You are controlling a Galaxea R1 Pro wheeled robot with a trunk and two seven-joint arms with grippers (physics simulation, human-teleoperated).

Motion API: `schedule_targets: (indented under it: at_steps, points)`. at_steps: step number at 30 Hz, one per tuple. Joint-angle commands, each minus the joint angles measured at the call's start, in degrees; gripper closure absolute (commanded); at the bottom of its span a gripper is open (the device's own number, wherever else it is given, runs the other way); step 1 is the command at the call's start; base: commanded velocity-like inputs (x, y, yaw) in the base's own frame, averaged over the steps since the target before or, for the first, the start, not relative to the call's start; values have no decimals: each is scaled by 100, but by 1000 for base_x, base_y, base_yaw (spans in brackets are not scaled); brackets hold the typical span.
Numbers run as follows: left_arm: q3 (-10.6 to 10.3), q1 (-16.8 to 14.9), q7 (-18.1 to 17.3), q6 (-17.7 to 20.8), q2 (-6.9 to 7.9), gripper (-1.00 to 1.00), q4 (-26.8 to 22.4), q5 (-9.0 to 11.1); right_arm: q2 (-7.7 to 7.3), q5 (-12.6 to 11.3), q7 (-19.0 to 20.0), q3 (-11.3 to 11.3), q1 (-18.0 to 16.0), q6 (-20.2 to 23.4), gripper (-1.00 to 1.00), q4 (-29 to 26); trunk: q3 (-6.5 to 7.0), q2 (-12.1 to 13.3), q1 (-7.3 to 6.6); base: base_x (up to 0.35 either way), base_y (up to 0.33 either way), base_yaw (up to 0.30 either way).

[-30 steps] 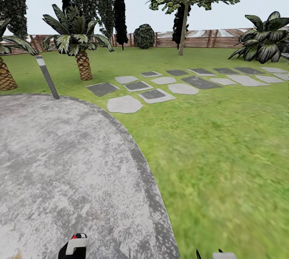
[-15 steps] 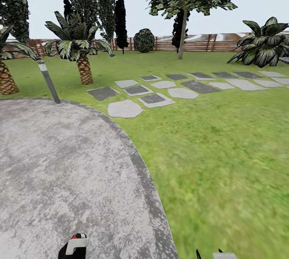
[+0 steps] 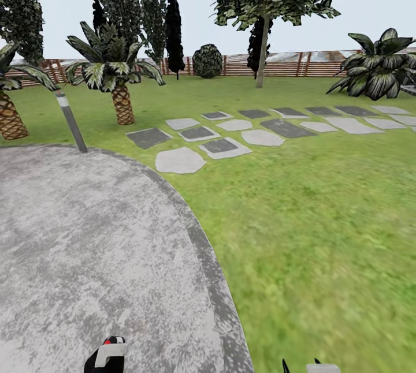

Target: In the garden, pick up the pesticide atomizer on the floor and spray pesticide onto both trees until each tree trunk is fully covered.

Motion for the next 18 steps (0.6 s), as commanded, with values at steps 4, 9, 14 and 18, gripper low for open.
schedule_targets:
  at_steps: [4, 9, 14, 18]
  points:
    - [7, -3, 4, -18, -1, 100, 9, 0, 8, -5, -7, -7, -3, -19, -100, 1, 68, 160, -90, 0, 0, 0]
    - [7, -3, 5, -18, -1, 100, 11, 0, 16, -23, -11, -14, -3, -26, -100, -19, 157, 361, -199, 0, 0, 0]
    - [7, -3, 3, -18, -4, 100, 11, 0, 17, -11, 5, -8, -3, -21, -100, -15, 247, 561, -309, 0, 0, 0]
    - [7, -3, 5, -18, -2, 100, 6, 0, 17, -9, 13, -6, -3, -20, -100, -9, 319, 721, -397, 0, 0, 0]
